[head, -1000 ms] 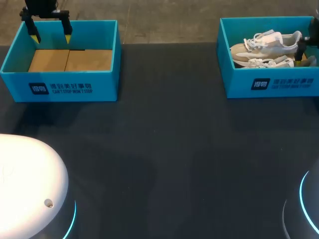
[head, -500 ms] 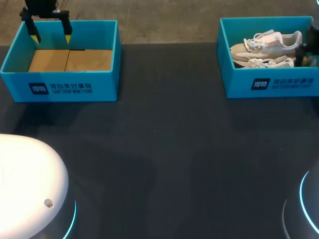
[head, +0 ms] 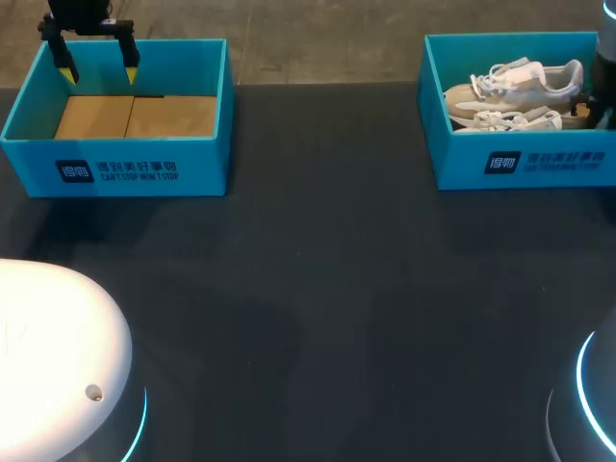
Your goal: Take the shoe out of the shoebox, open the shoe tongue, remove and reinsert the insole, then place the shoe into the shoebox
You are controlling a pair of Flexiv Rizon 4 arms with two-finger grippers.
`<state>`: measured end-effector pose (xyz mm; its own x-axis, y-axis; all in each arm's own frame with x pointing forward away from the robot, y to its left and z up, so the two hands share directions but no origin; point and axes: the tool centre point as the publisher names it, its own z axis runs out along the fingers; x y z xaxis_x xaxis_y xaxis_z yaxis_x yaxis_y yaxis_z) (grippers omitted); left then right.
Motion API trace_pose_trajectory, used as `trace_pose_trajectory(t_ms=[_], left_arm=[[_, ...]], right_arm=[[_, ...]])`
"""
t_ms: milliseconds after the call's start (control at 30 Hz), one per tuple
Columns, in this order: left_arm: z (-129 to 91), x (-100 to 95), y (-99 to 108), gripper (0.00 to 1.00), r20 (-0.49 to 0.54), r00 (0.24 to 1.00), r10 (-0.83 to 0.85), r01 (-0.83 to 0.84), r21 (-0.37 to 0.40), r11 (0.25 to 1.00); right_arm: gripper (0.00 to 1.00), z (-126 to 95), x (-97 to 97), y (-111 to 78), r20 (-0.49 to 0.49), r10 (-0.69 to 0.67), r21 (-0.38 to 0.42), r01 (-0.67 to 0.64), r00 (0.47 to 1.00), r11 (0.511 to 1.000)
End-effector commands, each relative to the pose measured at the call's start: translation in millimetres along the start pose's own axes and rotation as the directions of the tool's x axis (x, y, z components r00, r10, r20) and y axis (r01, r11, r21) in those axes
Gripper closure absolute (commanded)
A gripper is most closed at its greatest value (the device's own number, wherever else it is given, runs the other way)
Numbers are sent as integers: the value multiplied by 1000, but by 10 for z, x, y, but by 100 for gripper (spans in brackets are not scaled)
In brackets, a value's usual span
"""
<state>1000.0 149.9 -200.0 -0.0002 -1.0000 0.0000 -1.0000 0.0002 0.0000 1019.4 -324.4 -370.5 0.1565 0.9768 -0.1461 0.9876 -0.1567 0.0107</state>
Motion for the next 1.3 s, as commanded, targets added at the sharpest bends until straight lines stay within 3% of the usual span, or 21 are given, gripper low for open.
trace_pose_trajectory(t_ms=[33,267,933,1300], left_arm=[[0,0,0,0,0,1000,0,0,0,1000],[0,0,0,0,0,1000,0,0,0,1000],[0,0,0,0,0,1000,0,0,0,1000],[0,0,0,0,0,1000,0,0,0,1000]], right_arm=[[100,-17,54,30,18,10,6,-10,1000,1000],[100,-235,-38,28,51,39,8,-40,998,999],[100,-1409,-166,107,68,92,-49,-89,993,995],[100,-1713,-66,113,120,36,-47,-30,992,998]])
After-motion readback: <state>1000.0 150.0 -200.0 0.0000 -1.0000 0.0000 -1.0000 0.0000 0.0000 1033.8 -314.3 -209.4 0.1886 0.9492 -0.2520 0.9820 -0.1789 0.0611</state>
